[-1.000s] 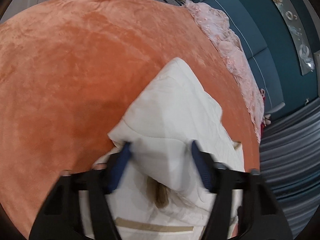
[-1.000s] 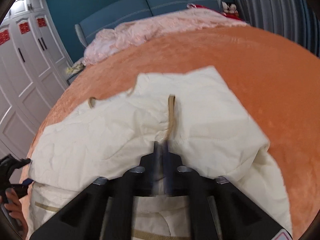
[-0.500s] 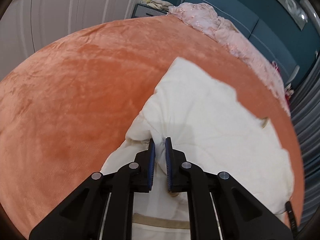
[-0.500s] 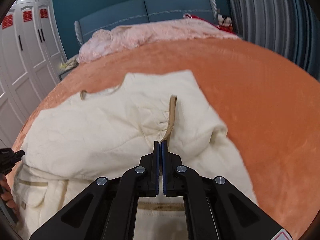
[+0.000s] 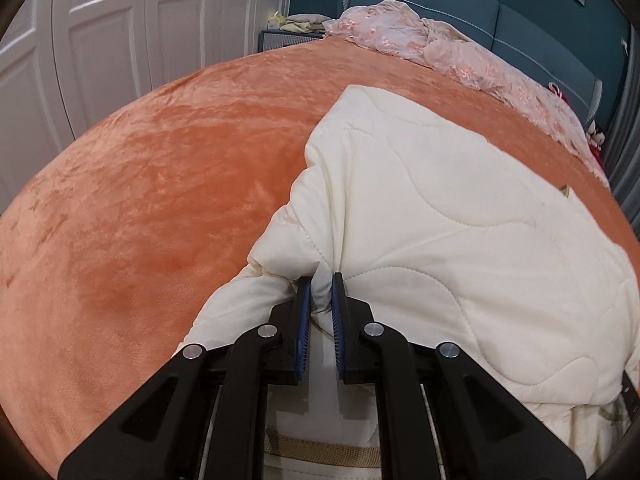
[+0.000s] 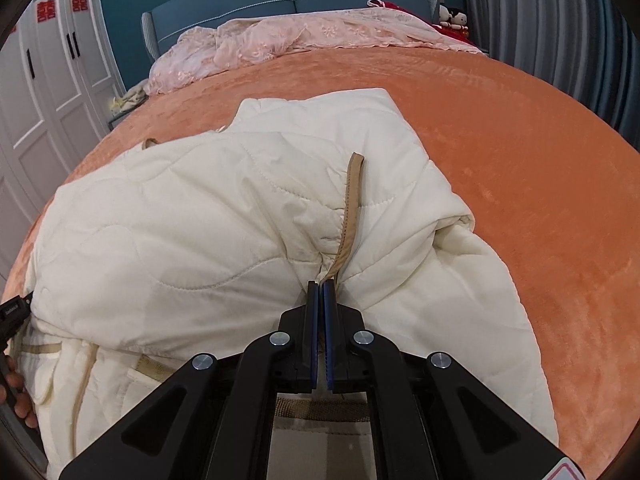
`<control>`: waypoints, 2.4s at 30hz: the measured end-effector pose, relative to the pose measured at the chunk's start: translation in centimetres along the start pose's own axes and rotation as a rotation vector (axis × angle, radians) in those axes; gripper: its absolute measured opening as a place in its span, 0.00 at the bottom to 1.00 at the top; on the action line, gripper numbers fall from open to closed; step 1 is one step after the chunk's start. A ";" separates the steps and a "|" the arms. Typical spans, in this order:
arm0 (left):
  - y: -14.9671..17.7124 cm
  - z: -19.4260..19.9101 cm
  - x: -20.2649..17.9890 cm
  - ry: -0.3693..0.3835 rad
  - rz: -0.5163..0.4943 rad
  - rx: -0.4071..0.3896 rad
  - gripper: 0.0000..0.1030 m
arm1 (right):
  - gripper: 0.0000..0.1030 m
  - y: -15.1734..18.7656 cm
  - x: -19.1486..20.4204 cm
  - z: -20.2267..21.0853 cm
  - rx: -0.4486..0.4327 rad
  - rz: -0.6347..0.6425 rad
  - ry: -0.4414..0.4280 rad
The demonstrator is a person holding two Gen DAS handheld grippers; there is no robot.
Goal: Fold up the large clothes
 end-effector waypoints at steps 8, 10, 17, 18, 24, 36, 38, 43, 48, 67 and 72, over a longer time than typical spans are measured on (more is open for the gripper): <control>-0.9 2.2 -0.1 0.010 -0.035 0.013 0.11 | 0.10 -0.6 -0.8 2.2 0.012 -0.027 -0.026; -1.8 3.9 0.5 0.065 -0.023 0.019 0.12 | 0.10 -0.9 -1.2 4.4 -0.016 -0.019 -0.029; -10.5 7.0 -0.2 0.170 0.012 -0.030 0.13 | 0.24 -8.0 2.2 8.9 -0.173 0.045 -0.119; -11.6 6.8 -0.9 0.183 0.010 -0.031 0.18 | 0.27 -9.3 3.4 8.7 -0.188 0.051 -0.144; -16.7 3.0 -5.4 0.200 -0.009 -0.016 0.27 | 0.32 -14.9 12.6 4.1 -0.181 0.163 -0.275; -7.1 -5.0 -7.4 0.138 -0.126 0.170 0.26 | 0.20 -6.6 16.6 -4.2 0.049 0.196 -0.240; -6.1 -5.2 -7.4 0.125 -0.142 0.145 0.26 | 0.20 -5.6 16.6 -4.6 0.044 0.212 -0.222; -4.8 -5.6 -7.5 0.089 -0.194 0.048 0.26 | 0.20 -4.8 16.8 -5.4 0.016 0.254 -0.177; -4.4 -6.0 -7.5 0.078 -0.204 0.003 0.26 | 0.20 -4.6 16.9 -5.8 -0.011 0.269 -0.156; -3.9 -6.0 -7.8 0.042 -0.230 -0.078 0.26 | 0.20 -4.3 17.7 -6.0 -0.077 0.310 -0.085; -3.9 -6.2 -7.8 0.043 -0.227 -0.087 0.26 | 0.20 -4.2 17.7 -6.1 -0.086 0.306 -0.086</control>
Point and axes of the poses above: each gripper's, at about its wrist camera, not at the fingertips, and z roughly against the way its jaws point, x to its left, y to its underside, the point moved 8 cm from there along -z, roughly the way its jaws point, and after that the axes turned 5 degrees about z, right-handed, at the moved point
